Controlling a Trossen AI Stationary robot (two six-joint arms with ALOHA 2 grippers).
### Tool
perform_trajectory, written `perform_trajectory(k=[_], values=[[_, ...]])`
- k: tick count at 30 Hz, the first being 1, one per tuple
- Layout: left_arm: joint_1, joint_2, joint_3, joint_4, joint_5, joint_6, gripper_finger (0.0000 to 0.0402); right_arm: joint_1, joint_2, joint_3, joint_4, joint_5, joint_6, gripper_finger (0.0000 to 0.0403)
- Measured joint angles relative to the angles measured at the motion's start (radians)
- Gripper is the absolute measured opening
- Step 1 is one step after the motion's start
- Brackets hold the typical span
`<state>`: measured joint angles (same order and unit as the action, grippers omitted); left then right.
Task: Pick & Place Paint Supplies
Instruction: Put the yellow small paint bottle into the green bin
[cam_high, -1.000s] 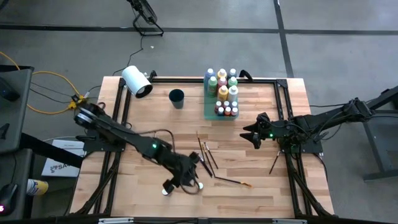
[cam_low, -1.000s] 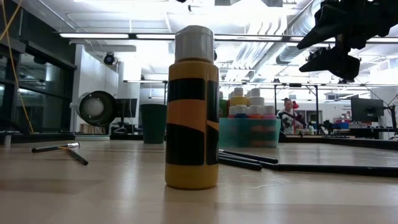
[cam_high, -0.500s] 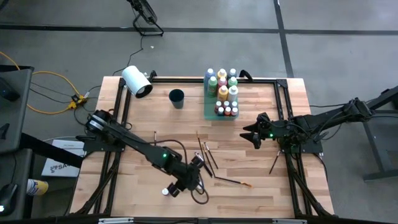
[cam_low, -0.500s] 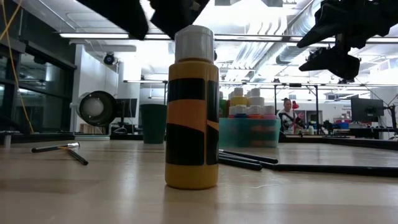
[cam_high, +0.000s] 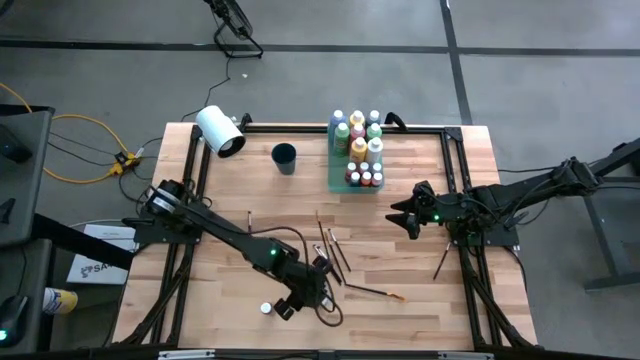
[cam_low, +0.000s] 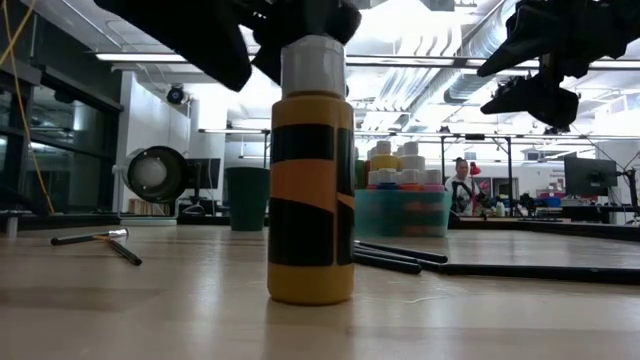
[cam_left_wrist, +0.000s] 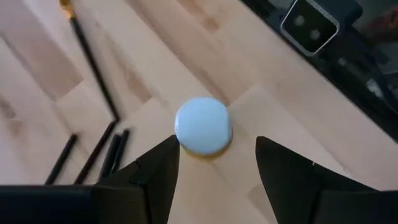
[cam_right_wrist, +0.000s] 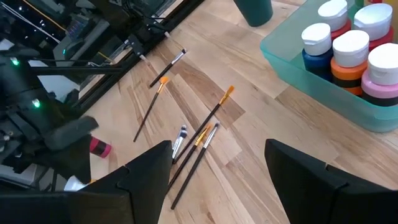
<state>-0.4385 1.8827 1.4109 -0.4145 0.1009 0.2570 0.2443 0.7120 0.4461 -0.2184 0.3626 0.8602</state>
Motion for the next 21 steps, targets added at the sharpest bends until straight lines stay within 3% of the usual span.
perform_trajectory(k=[16, 21], values=[[0.000, 0.016, 0.000, 0.078, -0.024, -0.008, 0.0205, 0.000, 0.000, 0.000, -0.002, 0.000, 0.000, 0.0252], [0.000, 0.018, 0.000, 0.074, -0.020, -0.025, 0.0180, 0.000, 0.000, 0.000, -0.002, 0.000, 0.000, 0.0252]])
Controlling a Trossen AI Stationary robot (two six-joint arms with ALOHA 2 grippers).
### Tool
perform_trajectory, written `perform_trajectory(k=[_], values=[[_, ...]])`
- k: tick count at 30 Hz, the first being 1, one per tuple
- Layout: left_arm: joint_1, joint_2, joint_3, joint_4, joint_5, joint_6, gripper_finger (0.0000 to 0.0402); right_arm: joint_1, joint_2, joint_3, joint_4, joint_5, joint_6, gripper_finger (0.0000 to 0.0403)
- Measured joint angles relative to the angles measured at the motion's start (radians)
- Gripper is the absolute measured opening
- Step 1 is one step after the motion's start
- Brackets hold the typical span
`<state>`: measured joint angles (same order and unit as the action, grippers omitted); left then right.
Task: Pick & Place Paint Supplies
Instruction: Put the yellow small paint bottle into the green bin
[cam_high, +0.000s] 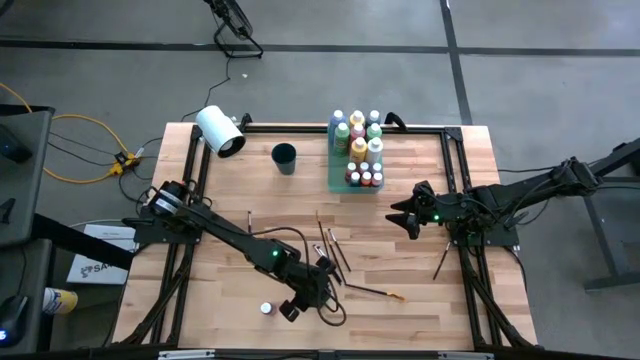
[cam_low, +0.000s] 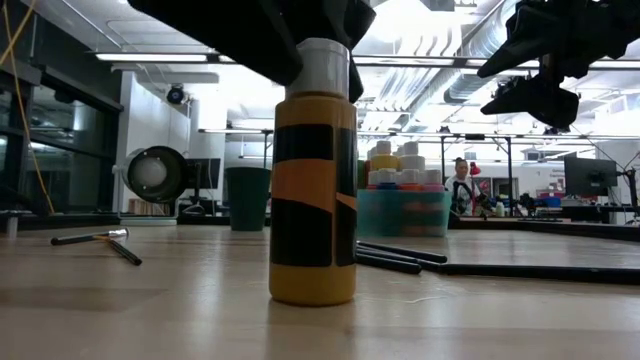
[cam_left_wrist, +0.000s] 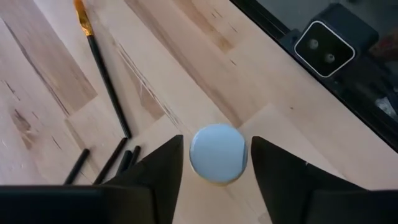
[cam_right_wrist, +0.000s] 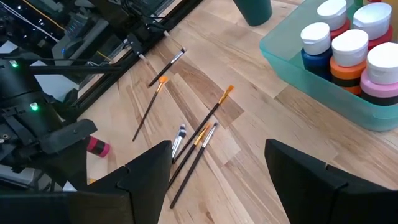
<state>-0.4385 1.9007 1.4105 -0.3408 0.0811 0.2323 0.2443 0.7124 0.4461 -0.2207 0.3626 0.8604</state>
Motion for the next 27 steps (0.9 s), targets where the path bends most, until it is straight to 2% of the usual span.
perform_trajectory(k=[7, 14, 17, 27], values=[[0.000, 0.000, 0.000, -0.001, 0.016, -0.002, 0.0112, 0.000, 0.000, 0.000, 0.000, 0.000, 0.000, 0.0252], [0.014, -0.022, -0.001, -0.024, 0.017, 0.006, 0.0112, 0.000, 0.000, 0.000, -0.001, 0.000, 0.000, 0.0252], [0.041, -0.059, -0.001, -0.052, -0.019, 0.006, 0.0112, 0.000, 0.000, 0.000, 0.000, 0.000, 0.000, 0.0252], [0.267, -0.221, 0.000, -0.129, -0.189, -0.006, 0.0119, 0.000, 0.000, 0.000, 0.000, 0.000, 0.000, 0.0252]])
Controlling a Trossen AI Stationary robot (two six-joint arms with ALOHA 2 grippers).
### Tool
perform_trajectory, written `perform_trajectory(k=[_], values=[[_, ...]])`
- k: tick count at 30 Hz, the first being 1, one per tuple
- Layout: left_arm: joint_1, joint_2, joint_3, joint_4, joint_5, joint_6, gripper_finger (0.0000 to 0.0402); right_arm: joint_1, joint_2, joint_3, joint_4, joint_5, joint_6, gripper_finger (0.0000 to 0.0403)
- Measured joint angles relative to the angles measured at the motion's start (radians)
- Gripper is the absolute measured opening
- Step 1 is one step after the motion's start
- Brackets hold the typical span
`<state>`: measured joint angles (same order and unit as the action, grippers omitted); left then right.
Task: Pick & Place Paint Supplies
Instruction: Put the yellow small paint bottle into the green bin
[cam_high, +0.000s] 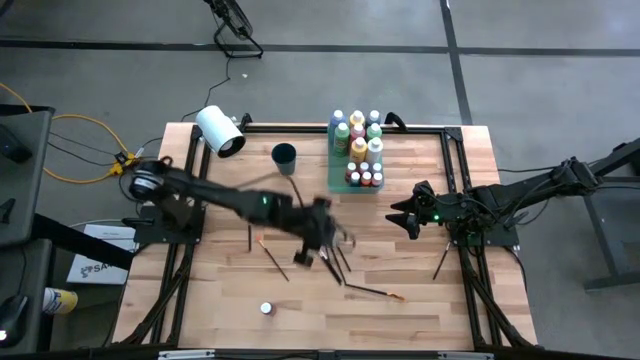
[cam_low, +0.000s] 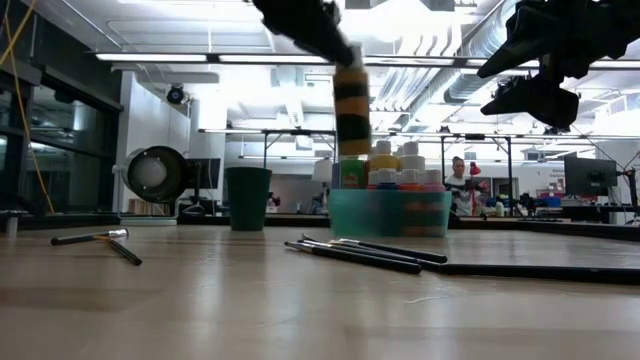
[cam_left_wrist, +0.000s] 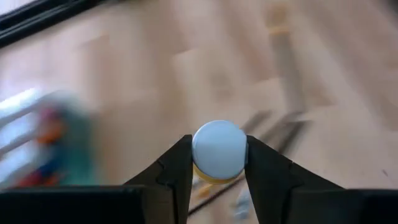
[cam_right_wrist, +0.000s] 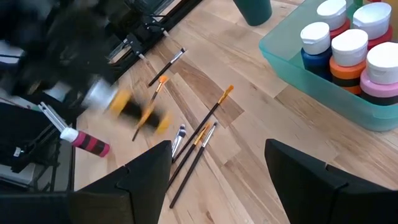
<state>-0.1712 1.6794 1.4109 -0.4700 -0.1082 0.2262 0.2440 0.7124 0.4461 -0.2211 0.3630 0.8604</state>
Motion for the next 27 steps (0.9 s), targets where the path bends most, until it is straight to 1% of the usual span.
perform_trajectory(k=[4, 6, 10, 14, 17, 19, 22, 27], values=[[0.119, -0.038, 0.000, -0.030, -0.108, 0.001, 0.0120, 0.000, 0.000, 0.000, 0.000, 0.000, 0.000, 0.0252], [0.172, -0.043, 0.000, -0.019, -0.131, 0.001, 0.0120, 0.000, 0.000, 0.000, 0.000, 0.000, 0.000, 0.0252], [0.270, -0.042, 0.000, -0.006, -0.129, 0.006, 0.0121, 0.000, 0.000, 0.000, 0.000, 0.000, 0.000, 0.0252], [0.343, -0.011, 0.001, 0.066, -0.108, 0.064, 0.0121, 0.000, 0.000, 0.000, 0.000, 0.000, 0.000, 0.0252], [0.387, 0.018, 0.001, 0.129, -0.055, 0.086, 0.0122, 0.000, 0.000, 0.000, 0.000, 0.000, 0.000, 0.0252], [0.410, 0.043, 0.002, 0.139, -0.019, 0.092, 0.0122, 0.000, 0.000, 0.000, 0.001, 0.000, 0.000, 0.0252], [0.434, 0.081, -0.001, 0.157, 0.035, 0.094, 0.0122, 0.000, 0.000, 0.000, 0.001, 0.000, 0.000, 0.0252], [0.445, 0.133, 0.000, 0.177, 0.067, 0.094, 0.0122, 0.000, 0.000, 0.000, 0.000, 0.000, 0.000, 0.0252]])
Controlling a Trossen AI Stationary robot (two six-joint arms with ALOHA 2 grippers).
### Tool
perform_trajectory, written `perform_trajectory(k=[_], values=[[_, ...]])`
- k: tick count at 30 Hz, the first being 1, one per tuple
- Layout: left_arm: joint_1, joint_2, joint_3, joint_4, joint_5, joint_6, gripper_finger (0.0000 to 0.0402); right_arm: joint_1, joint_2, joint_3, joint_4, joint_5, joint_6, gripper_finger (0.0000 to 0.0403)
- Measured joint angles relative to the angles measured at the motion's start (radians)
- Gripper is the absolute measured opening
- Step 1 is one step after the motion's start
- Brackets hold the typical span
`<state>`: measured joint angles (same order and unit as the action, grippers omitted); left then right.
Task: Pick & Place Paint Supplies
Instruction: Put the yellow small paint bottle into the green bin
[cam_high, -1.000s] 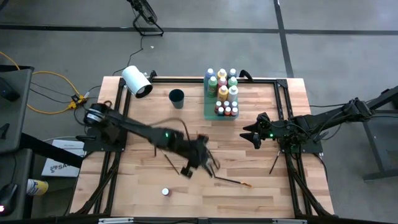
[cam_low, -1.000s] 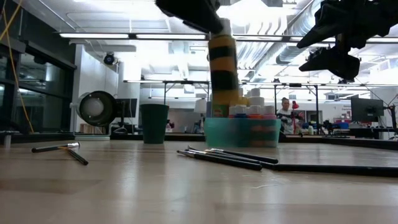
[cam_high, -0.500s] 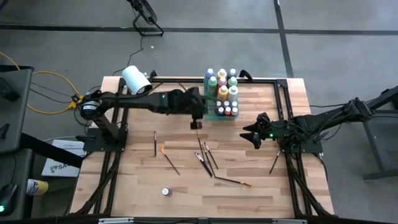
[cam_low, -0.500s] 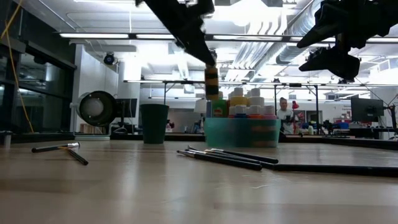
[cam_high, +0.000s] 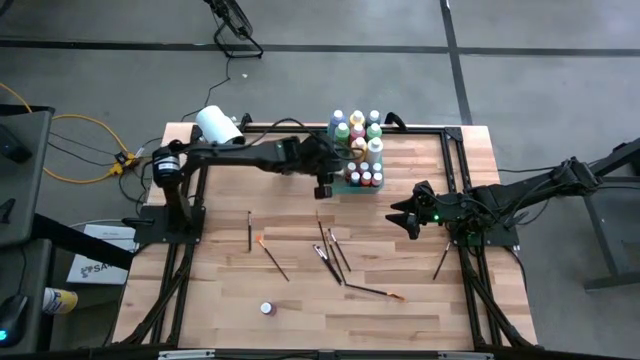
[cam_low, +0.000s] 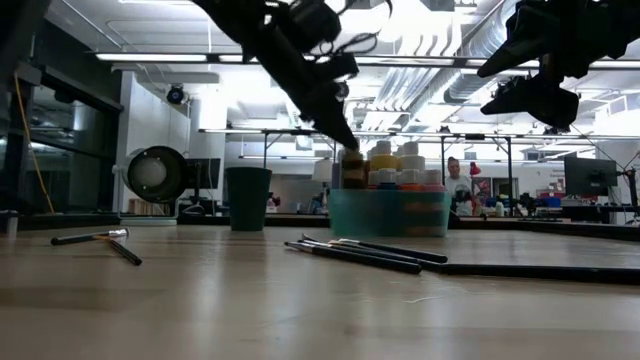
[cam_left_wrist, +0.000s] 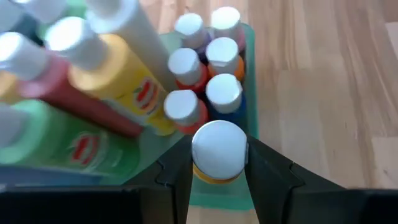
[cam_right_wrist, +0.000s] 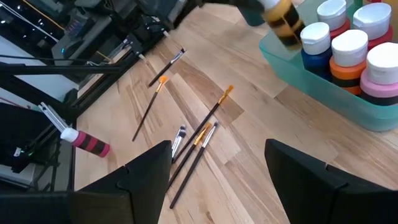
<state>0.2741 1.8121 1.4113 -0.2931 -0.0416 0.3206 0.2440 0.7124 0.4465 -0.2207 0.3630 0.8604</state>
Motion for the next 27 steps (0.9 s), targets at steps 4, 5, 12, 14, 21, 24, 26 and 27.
perform_trajectory(k=[4, 5, 12, 14, 21, 24, 26, 27], values=[[0.001, 0.035, 0.000, 0.013, 0.049, -0.004, 0.0122, 0.000, 0.000, 0.000, 0.000, 0.000, 0.000, 0.0252], [0.001, 0.045, 0.000, 0.012, 0.057, -0.006, 0.0122, 0.000, 0.000, 0.000, 0.000, 0.000, 0.000, 0.0252], [0.002, 0.090, 0.000, 0.048, 0.098, -0.007, 0.0122, 0.000, 0.000, 0.000, 0.000, 0.000, 0.000, 0.0252], [0.004, 0.102, 0.000, 0.053, 0.108, -0.008, 0.0122, 0.000, 0.000, 0.000, 0.000, 0.000, 0.000, 0.0252], [0.033, 0.107, 0.000, 0.059, 0.141, -0.046, 0.0122, 0.000, 0.000, 0.000, 0.000, 0.000, 0.000, 0.0252], [0.044, 0.107, 0.000, 0.055, 0.163, -0.069, 0.0122, 0.000, 0.000, 0.000, 0.000, 0.000, 0.000, 0.0252], [0.050, 0.116, 0.000, 0.052, 0.174, -0.084, 0.0122, 0.000, 0.000, 0.000, 0.000, 0.000, 0.000, 0.0252], [0.050, 0.123, 0.000, 0.058, 0.187, -0.092, 0.0122, 0.000, 0.000, 0.000, 0.000, 0.000, 0.000, 0.0252]])
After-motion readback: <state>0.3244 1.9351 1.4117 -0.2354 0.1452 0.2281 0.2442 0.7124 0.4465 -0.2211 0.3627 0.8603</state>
